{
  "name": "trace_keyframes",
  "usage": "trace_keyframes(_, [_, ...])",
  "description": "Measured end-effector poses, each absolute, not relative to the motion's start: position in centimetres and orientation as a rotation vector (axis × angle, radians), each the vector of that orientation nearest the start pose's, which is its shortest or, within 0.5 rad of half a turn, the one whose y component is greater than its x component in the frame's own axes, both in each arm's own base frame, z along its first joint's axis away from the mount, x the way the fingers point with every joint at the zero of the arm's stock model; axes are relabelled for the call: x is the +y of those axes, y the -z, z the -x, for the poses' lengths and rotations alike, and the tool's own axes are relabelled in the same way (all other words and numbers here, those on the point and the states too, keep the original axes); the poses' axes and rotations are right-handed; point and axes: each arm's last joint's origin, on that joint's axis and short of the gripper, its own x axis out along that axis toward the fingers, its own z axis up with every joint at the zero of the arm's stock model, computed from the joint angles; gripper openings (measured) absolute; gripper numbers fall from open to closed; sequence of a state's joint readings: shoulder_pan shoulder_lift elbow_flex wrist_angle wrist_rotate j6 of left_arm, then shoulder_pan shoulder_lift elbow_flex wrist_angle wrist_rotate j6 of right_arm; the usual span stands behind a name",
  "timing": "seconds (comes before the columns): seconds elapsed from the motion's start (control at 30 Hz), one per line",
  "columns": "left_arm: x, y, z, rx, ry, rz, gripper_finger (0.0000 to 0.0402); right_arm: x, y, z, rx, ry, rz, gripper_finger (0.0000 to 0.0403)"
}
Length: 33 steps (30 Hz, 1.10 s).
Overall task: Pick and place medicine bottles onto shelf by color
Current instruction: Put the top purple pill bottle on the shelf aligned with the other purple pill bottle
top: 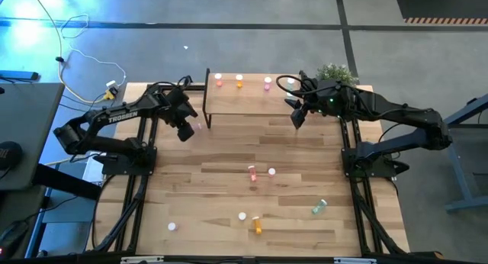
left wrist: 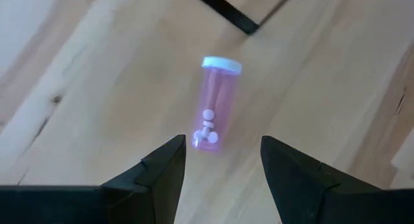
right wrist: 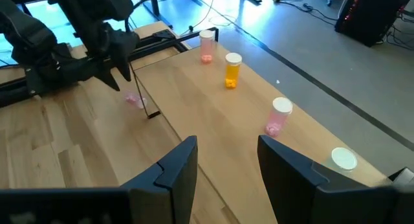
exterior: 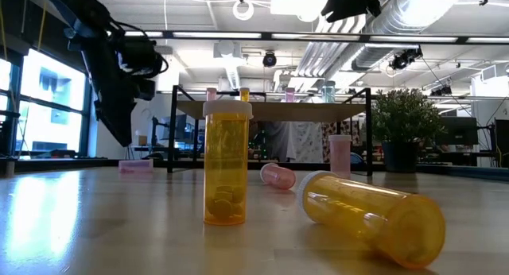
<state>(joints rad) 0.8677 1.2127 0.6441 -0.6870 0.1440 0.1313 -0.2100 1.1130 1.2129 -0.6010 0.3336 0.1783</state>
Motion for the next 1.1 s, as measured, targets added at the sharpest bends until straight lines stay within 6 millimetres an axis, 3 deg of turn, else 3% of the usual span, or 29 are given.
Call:
trace_keyframes(0.37, [15.3,-16.0,-13.5,1.256,-0.441,0.434,0.0212,-5.6,-37.9,-21.8,0.45,0.584,-0.17,0.0154])
trace_keyframes(1.1, [16.7,-13.3,-14.5,1.318,-0.445,0.418,0.0221,-5.6,-37.9,-21.8,0.443,0.59,-0.193,0.0154])
